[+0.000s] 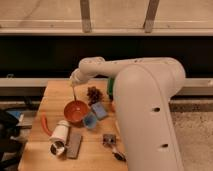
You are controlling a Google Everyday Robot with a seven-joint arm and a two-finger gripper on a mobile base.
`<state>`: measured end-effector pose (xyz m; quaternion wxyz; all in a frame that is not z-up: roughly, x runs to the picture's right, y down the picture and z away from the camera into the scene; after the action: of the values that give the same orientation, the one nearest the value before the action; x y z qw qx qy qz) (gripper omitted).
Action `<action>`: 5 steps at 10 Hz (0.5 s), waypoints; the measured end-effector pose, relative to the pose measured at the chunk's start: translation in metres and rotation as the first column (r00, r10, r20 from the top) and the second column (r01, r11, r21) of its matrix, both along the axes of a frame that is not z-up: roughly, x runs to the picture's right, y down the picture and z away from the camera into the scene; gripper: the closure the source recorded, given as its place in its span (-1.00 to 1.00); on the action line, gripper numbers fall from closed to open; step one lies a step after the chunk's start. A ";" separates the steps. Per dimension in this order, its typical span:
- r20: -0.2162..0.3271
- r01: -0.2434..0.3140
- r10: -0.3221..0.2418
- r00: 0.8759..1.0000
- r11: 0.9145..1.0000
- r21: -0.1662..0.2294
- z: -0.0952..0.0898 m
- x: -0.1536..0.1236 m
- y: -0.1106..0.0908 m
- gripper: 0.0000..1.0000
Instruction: Place fork in red bowl
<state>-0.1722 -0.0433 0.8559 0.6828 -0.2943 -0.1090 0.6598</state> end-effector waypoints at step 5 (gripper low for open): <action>-0.070 -0.016 0.021 0.997 0.997 0.082 -0.043 0.022 -0.021 1.00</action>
<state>-0.1507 -0.0642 0.8124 0.6916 -0.2416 -0.1140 0.6711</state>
